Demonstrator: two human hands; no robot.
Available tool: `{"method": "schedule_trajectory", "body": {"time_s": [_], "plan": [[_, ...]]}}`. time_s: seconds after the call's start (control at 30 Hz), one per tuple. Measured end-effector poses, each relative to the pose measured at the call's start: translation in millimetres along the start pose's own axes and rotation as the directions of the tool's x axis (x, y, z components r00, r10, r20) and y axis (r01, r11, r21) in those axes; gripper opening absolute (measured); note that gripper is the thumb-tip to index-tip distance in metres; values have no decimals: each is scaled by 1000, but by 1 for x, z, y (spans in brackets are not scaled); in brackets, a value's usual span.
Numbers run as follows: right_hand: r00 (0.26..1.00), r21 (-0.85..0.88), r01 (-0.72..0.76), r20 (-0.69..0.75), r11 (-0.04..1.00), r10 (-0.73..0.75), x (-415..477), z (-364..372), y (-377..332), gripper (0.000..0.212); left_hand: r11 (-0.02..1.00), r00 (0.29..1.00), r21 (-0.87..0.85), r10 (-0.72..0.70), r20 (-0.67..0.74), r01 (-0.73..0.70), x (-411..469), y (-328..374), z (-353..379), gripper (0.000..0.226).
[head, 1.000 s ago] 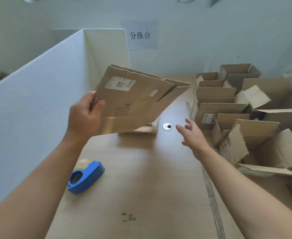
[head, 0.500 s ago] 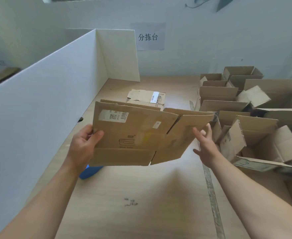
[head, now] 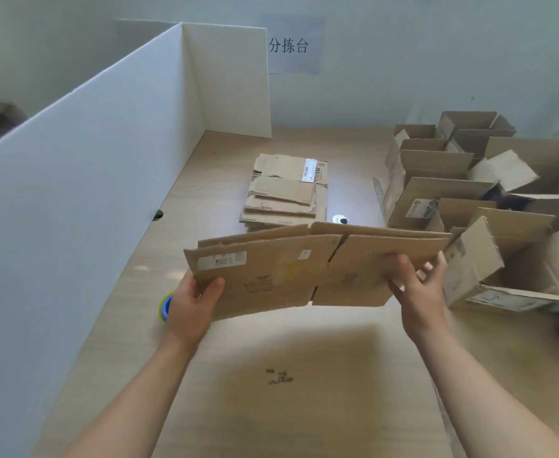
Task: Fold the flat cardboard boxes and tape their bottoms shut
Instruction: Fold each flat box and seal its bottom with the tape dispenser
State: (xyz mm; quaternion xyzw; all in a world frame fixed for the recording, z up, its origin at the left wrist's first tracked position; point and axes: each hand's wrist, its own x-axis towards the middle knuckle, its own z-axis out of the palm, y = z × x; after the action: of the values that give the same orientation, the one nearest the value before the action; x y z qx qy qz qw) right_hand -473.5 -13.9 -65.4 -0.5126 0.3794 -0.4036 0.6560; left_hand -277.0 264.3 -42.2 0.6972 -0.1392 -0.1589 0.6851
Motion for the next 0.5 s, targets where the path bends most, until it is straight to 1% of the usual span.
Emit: {"method": "schedule_trajectory", "body": {"time_s": [0.03,0.13,0.17,0.23,0.3,0.37,0.43,0.5], "plan": [[1000,-10,-29,0,1000,29,-6,0,5,71,999,999,-16,-28,20,28,0,-7,-3,28],[992,-62,-125,17,990,126,-21,-2,15,69,994,992,-23,-103,76,105,6,-25,-17,35],[990,-77,-138,25,987,140,-25,-3,18,62,992,988,-13,-124,96,126,8,-30,-22,37],[989,-89,-145,6,985,146,-32,-3,21,40,987,975,30,-162,155,159,11,-37,-29,43],[990,-71,-137,-47,988,134,-35,-2,20,32,982,963,85,-180,201,166,15,-39,-35,45],[989,-58,-129,-82,990,124,-38,-1,17,31,980,955,107,-190,228,169,21,-40,-42,43],[989,-39,-127,-86,991,123,-40,1,13,32,984,951,119,-163,263,136,24,-39,-47,41],[989,-13,-114,-95,993,112,-43,3,9,42,990,958,105,-120,261,95,26,-36,-51,34]]}}
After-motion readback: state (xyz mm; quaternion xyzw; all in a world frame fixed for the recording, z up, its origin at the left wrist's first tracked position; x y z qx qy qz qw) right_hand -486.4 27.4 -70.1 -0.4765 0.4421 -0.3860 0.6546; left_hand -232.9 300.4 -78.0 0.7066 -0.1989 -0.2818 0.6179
